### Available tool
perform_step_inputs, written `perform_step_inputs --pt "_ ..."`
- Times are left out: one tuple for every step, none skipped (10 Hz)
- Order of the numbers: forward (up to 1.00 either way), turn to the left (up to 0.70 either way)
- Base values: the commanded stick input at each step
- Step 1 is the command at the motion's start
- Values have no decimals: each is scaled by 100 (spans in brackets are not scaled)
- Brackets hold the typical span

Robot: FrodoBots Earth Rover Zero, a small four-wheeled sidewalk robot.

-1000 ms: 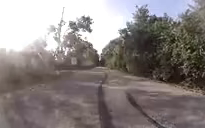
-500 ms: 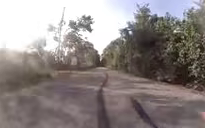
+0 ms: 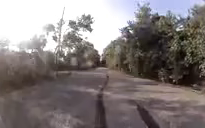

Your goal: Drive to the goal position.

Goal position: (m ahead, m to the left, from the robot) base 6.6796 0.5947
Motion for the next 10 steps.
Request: perform_step_inputs --pt "70 0" --pt "70 1" --pt "70 2" --pt "70 3" --pt "70 3" --pt "70 2" --pt "70 1" --pt "70 1" --pt "70 0" --pt "70 0"
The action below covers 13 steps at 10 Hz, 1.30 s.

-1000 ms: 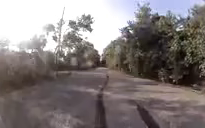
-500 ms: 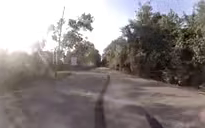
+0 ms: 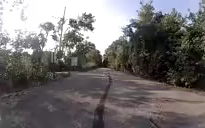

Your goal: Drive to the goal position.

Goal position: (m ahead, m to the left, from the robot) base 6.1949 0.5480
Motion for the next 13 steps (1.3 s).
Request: perform_step_inputs --pt "70 0" --pt "70 0" --pt "70 0" --pt "70 1" --pt "70 3" --pt "70 4" --pt "70 6" --pt "70 8" --pt "70 6" --pt "70 5" --pt "70 4" --pt "70 3" --pt "70 2"
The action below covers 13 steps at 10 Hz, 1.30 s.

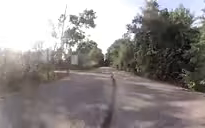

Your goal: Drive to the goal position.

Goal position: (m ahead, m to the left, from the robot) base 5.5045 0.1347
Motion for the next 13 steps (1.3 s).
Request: perform_step_inputs --pt "70 3" --pt "70 3" --pt "70 3" --pt "70 2" --pt "70 2" --pt "70 2" --pt "70 2" --pt "70 2" --pt "70 2" --pt "70 2" --pt "70 2" --pt "70 9" --pt "70 17"
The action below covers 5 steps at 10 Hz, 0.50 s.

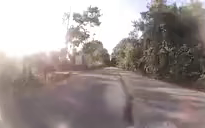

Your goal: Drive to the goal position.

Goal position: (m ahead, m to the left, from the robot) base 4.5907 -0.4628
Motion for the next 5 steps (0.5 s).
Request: perform_step_inputs --pt "70 24" --pt "70 32" --pt "70 2" --pt "70 2" --pt "70 2"
